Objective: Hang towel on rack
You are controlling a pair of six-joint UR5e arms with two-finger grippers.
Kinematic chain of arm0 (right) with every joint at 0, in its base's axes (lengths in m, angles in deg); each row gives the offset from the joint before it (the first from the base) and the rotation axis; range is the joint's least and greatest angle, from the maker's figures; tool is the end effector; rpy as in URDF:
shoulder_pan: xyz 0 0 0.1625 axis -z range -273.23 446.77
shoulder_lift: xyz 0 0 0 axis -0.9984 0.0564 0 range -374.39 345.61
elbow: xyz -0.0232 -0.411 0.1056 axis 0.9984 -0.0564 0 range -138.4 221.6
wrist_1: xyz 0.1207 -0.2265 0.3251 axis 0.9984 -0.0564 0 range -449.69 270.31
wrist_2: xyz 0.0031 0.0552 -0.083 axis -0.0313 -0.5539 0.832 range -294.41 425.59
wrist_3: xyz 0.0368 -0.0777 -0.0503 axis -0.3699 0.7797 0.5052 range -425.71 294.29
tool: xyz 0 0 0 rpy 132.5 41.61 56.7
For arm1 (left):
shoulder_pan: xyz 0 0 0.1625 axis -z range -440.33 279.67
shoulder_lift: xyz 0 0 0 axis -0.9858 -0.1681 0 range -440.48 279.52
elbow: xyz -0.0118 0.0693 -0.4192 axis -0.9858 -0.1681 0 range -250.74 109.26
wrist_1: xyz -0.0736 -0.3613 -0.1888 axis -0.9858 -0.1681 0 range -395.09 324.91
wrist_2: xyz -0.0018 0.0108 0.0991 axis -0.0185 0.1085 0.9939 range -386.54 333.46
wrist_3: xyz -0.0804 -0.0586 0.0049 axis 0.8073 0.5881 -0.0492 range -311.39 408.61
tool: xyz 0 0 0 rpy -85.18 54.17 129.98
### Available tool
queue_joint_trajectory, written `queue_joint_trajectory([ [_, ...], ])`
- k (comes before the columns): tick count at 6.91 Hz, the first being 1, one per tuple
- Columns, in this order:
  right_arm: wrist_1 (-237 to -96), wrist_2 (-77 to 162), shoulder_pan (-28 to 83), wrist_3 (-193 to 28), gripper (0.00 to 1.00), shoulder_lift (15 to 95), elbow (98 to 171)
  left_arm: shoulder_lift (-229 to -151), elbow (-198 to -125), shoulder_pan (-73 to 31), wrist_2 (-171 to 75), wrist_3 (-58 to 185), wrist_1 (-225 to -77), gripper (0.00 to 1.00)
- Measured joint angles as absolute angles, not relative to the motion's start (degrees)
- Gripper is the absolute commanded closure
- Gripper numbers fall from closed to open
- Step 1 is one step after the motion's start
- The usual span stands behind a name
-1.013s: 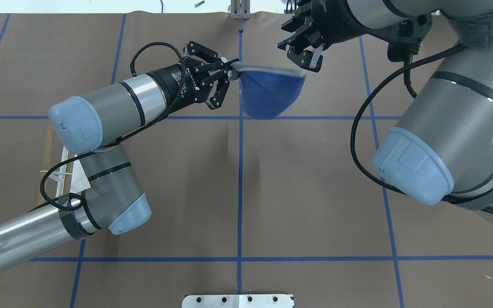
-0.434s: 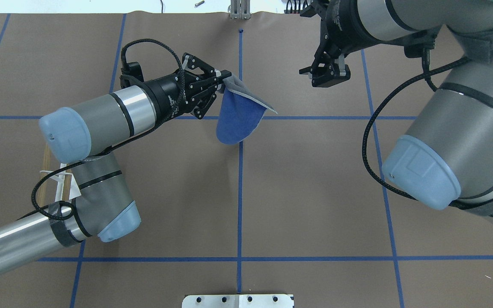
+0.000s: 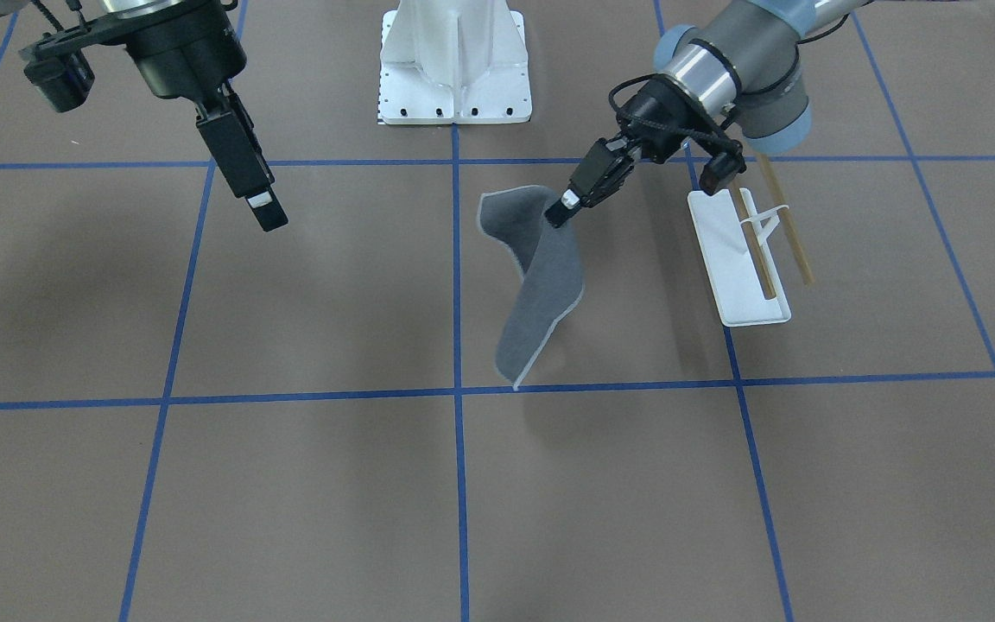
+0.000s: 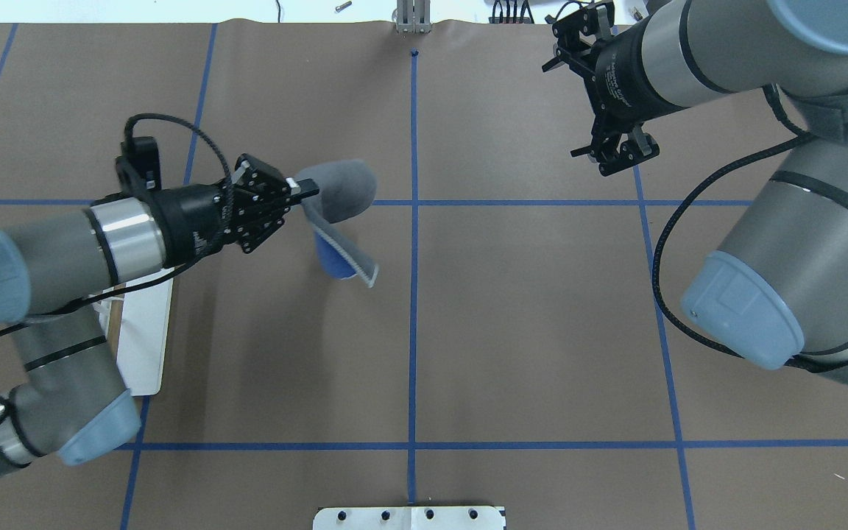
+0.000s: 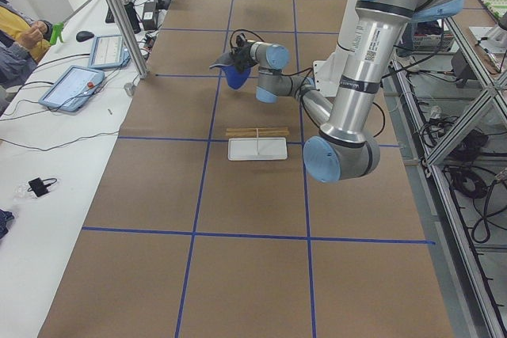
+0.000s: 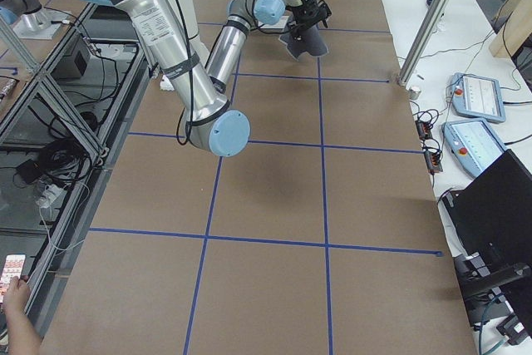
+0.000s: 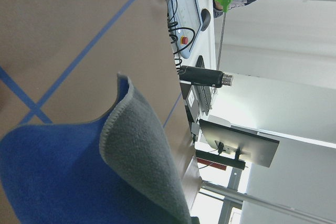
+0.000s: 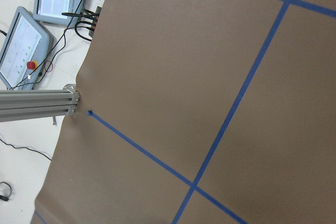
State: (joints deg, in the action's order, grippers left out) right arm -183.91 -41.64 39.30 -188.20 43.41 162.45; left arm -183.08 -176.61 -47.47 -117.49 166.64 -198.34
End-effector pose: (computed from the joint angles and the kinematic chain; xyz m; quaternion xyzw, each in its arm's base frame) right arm -0.2868 -0.4660 0.1365 -0.0661 -0.4985 0.4970 0.7072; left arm 0.3611 -0.3898 0.2725 0.0274 0.7751 -0.3143 0.5475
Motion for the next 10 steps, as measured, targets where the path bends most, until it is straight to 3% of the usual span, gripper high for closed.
queue_joint_trajectory([
  [2, -184.0, -41.9, 39.1, -175.5, 0.00, 46.2, 162.4, -170.5, -180.7, -46.2, -124.6, 155.1, -201.4, 1.00],
  [4, -184.1, -42.0, 39.0, -169.2, 0.00, 49.0, 162.2, -162.6, -179.1, -38.0, -137.7, 148.0, -206.9, 1.00],
  [7, -184.1, -41.9, 38.8, -165.3, 0.00, 51.1, 162.1, -160.8, -169.8, -20.5, -157.7, 139.6, -211.9, 1.00],
  [10, -184.1, -42.0, 38.8, -164.8, 0.00, 52.0, 162.0, -160.4, -166.4, -15.8, -161.2, 136.1, -212.3, 1.00],
])
